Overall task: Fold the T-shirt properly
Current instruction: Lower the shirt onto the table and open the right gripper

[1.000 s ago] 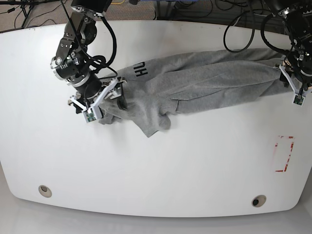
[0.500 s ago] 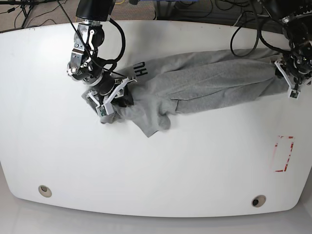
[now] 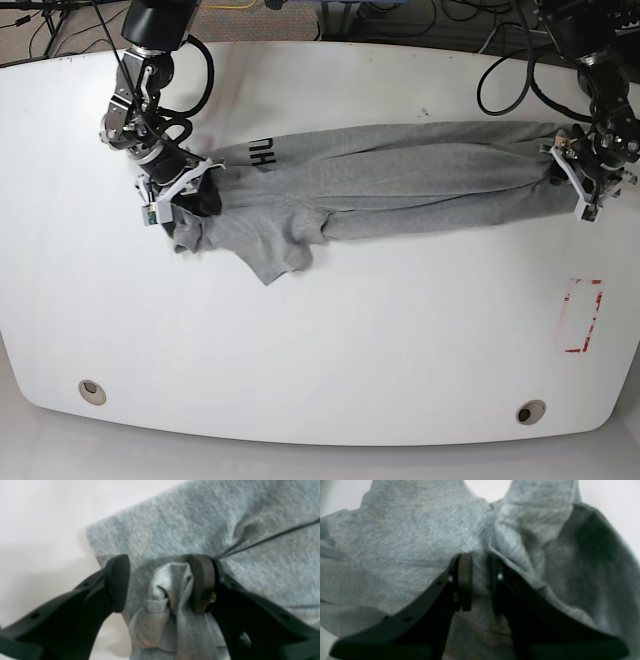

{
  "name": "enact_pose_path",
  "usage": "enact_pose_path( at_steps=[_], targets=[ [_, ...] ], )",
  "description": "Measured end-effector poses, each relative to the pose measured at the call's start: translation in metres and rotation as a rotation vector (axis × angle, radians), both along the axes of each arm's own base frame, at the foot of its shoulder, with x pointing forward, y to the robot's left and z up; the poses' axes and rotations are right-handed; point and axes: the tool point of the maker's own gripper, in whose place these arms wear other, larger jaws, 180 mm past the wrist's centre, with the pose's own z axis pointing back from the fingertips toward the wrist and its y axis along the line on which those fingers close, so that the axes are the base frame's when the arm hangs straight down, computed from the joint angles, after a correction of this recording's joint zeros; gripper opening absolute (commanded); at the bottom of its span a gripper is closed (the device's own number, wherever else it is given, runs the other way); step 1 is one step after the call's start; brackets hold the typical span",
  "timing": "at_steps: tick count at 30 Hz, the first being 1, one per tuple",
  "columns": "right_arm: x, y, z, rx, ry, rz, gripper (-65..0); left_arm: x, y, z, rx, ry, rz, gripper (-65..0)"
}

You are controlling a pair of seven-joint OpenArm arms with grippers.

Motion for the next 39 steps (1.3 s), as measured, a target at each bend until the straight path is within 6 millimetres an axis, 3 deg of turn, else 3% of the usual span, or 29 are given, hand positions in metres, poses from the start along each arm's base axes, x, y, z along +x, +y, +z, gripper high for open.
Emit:
enact_pose_path(
  at_steps=[7, 17, 20, 24, 27, 29, 33, 39],
  targets=[
    [-0.006, -0.043, 0.002, -0.027, 0.003, -0.098, -52.6, 0.027, -0.033, 0.002, -0.037, -0.019, -0.090, -31.2],
    [-0.006, -0.050, 0.011, -0.086, 0.005, -0.107, -51.7, 0.043, -0.050, 0.006, -0.013, -0.010, -0.151, -31.2],
    [0.001, -0.047, 0.021, -0.091, -0.024, -0.123, -44.4, 0.046, -0.047, 0.008, 0.000, 0.012, -0.144, -31.2],
    [0.018, -0.040, 0.032, -0.088, -0.041, -0.113, -23.6, 0.058, -0.039, 0.017, 0.038, 0.021, -0.127, -31.2],
    [0.035, -0.037, 0.041, -0.083, -0.047, -0.102, -12.5, 0.069, -0.037, 0.028, 0.043, -0.004, -0.122, -31.2],
    [0.047, -0.036, 0.050, -0.078, -0.070, -0.102, -9.5, 0.076, -0.037, 0.034, 0.045, -0.020, -0.119, -31.2],
    [0.065, -0.032, 0.060, -0.065, -0.098, -0.093, -9.8, 0.087, -0.037, 0.046, 0.049, -0.052, -0.121, -31.2],
    [0.088, 0.004, 0.044, -0.057, -0.031, 0.034, -9.8, 0.099, -0.044, 0.067, 0.036, -0.126, -0.130, -31.2]
  ],
)
